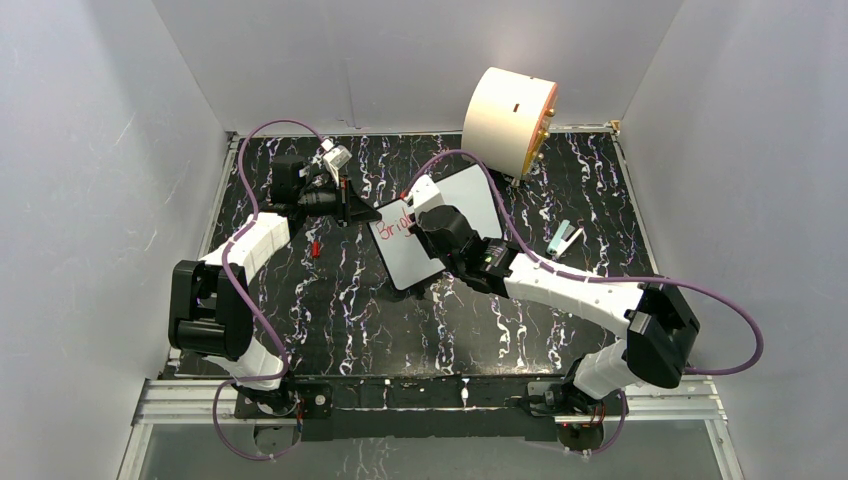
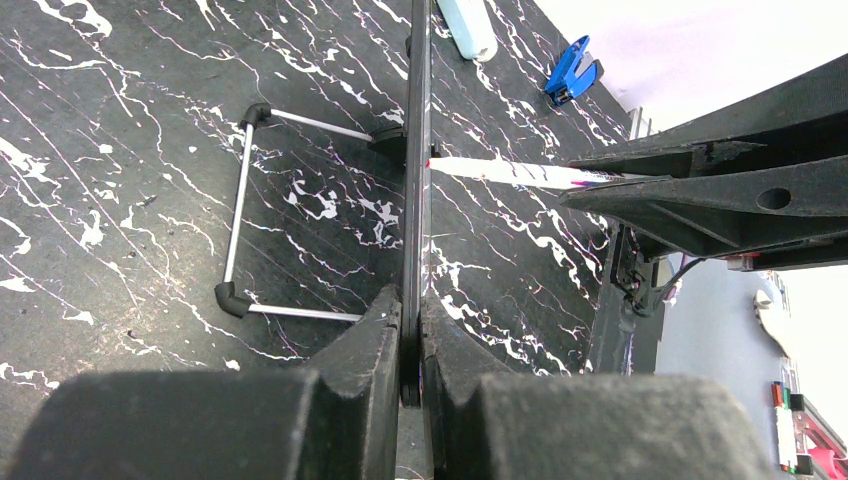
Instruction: Write a sentence on the whiteboard
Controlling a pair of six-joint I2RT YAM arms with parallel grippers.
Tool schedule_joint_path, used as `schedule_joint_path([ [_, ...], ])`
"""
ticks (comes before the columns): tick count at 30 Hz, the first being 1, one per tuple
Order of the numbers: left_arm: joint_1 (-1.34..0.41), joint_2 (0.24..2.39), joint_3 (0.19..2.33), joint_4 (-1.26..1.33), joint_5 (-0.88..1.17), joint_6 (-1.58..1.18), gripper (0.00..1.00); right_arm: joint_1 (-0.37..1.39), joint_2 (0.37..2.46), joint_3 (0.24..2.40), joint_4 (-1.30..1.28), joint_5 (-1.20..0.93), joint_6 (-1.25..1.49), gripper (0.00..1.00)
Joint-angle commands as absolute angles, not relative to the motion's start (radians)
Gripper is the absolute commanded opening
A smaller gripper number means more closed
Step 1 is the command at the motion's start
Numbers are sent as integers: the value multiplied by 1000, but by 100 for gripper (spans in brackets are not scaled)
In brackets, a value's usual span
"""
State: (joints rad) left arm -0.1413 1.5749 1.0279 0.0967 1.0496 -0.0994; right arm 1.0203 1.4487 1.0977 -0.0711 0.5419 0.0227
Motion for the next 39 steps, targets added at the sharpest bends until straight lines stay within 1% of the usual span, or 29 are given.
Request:
schedule_joint_path([
  [1, -162, 1600, 1021, 19, 1022, -66, 0, 1014, 1456, 1137, -8, 549, 14, 0],
  [19, -163, 1599, 1021, 17, 1022, -63, 0, 1006, 1465, 1140, -31, 574, 10, 0],
  [33, -163, 1599, 1021, 17, 1022, -62, 0, 1000, 1445, 1128, -46, 620, 12, 0],
  [39, -162, 1599, 1022, 18, 1020, -62, 0, 1000, 1419, 1111, -22, 606, 4, 0],
])
